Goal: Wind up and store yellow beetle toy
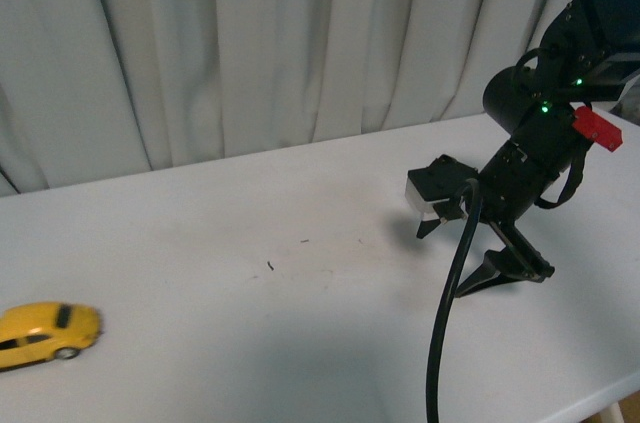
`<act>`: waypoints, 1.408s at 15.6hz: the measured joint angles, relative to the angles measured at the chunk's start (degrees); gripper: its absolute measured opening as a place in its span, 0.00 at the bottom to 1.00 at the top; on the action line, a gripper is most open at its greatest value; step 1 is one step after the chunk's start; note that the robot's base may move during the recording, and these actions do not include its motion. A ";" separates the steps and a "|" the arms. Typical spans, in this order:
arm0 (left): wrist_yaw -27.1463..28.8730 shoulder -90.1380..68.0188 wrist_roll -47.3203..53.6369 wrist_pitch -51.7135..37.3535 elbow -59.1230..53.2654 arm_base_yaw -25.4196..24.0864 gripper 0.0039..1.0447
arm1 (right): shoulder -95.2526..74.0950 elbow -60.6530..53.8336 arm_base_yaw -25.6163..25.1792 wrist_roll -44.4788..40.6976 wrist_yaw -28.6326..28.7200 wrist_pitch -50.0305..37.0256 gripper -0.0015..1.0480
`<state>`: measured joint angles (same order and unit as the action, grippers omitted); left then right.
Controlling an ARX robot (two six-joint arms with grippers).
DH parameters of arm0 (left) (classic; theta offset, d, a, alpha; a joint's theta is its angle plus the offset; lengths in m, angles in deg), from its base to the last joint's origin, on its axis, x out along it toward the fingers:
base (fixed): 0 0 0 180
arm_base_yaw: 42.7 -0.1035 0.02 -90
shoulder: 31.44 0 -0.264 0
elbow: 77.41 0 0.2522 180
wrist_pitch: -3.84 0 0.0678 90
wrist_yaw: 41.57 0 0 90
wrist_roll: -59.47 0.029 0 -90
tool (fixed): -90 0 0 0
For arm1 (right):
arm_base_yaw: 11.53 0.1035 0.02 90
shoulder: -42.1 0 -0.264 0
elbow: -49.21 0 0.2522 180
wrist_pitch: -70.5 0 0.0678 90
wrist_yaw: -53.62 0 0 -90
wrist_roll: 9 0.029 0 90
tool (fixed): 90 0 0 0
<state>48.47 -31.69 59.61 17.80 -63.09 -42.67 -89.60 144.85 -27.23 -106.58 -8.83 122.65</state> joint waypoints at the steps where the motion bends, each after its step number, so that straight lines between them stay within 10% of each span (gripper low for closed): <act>1: 0.00 0.00 0.00 -0.02 0.00 0.00 0.94 | 0.37 0.00 0.55 -0.04 0.37 -0.59 0.94; 15: 0.00 0.00 0.00 -0.02 0.00 0.00 0.94 | 26.34 3.06 1.64 9.27 17.18 -9.97 0.94; 18: -0.02 0.00 0.00 0.00 0.00 0.00 0.94 | 43.45 -28.24 5.27 48.46 -10.95 -61.33 0.64; 22: 0.00 0.00 0.00 -0.02 0.00 0.00 0.94 | 60.59 -49.13 7.58 88.21 -19.50 -80.39 0.26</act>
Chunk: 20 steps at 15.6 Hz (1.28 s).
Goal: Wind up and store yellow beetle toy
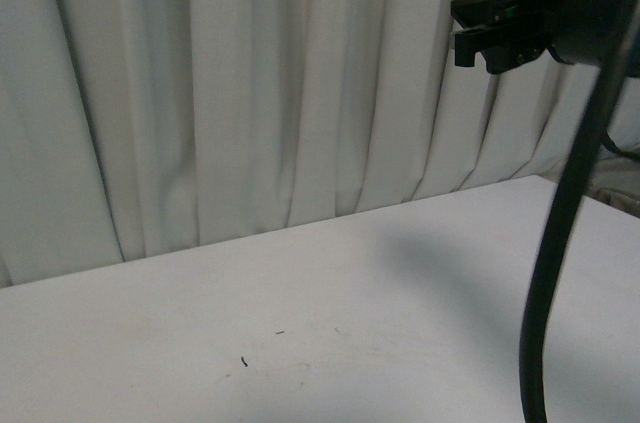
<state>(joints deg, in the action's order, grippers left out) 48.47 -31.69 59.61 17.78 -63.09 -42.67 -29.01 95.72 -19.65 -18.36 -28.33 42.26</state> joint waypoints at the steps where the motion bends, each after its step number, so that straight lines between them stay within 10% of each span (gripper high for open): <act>1: 0.02 0.00 0.00 0.00 0.00 0.00 0.94 | 1.75 -3.34 0.72 3.17 -0.59 -0.68 0.17; 3: 0.00 0.00 0.00 0.02 0.00 0.00 0.94 | 3.74 -9.90 1.97 6.43 -1.68 -1.20 0.02; 20: 0.00 0.00 0.00 0.00 0.00 0.00 0.94 | 36.74 -32.15 8.44 8.52 -7.91 9.73 0.02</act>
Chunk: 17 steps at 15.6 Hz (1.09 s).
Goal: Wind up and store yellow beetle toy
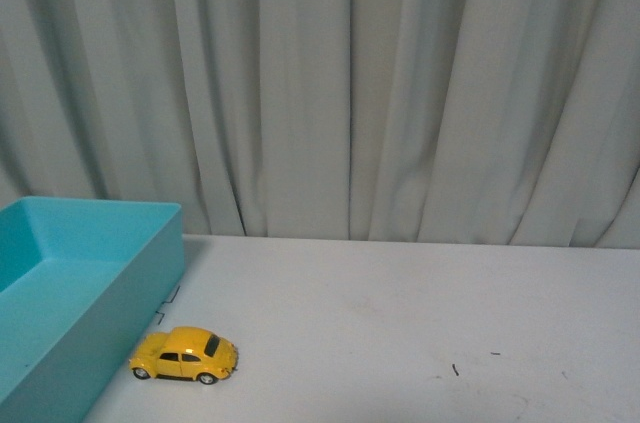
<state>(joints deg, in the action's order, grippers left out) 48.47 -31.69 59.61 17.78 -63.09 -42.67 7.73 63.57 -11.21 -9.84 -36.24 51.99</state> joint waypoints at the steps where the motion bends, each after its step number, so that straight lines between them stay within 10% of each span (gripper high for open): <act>1: 0.00 0.00 -0.02 0.00 0.00 0.00 0.94 | 1.77 0.00 0.00 0.00 0.00 0.81 0.02; 17: 0.00 0.00 -0.02 0.00 0.00 0.00 0.94 | 24.92 0.00 0.00 0.00 0.00 23.17 0.02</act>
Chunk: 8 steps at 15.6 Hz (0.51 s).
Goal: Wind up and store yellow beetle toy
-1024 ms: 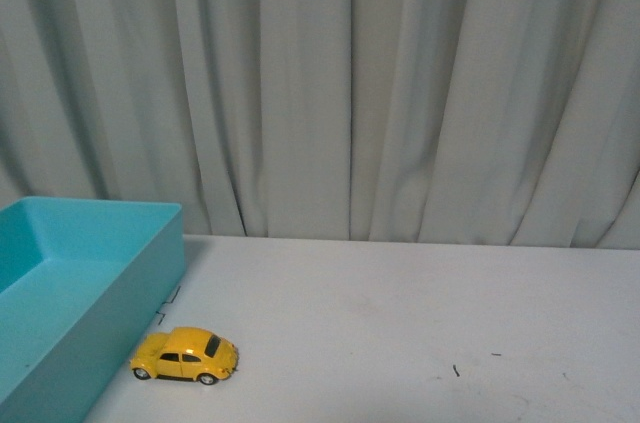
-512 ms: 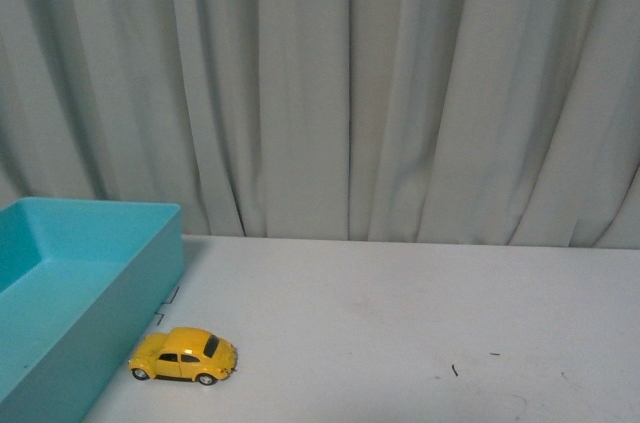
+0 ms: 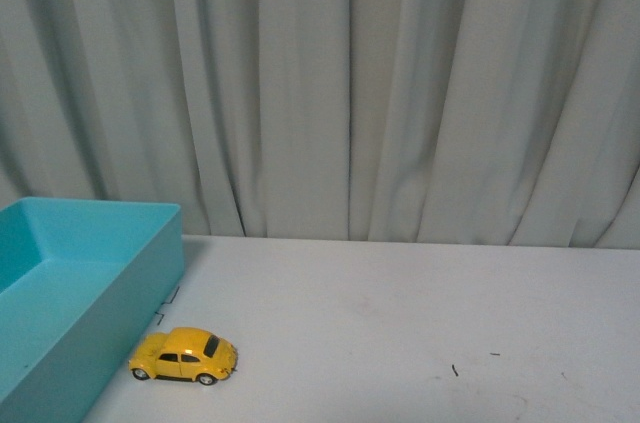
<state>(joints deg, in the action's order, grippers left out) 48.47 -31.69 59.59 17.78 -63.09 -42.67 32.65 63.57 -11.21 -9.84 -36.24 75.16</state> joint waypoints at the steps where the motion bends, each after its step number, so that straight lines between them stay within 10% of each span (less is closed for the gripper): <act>1: 0.00 0.00 0.00 0.00 0.00 0.00 0.94 | 5.01 0.02 0.00 0.02 0.09 7.82 0.02; 8: 0.00 0.00 0.00 0.02 0.00 0.00 0.94 | 9.31 0.02 0.00 0.00 -0.15 9.31 0.09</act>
<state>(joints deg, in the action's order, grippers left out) 48.47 -31.69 59.59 17.80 -63.09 -42.67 41.96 63.59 -11.21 -9.84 -36.39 84.47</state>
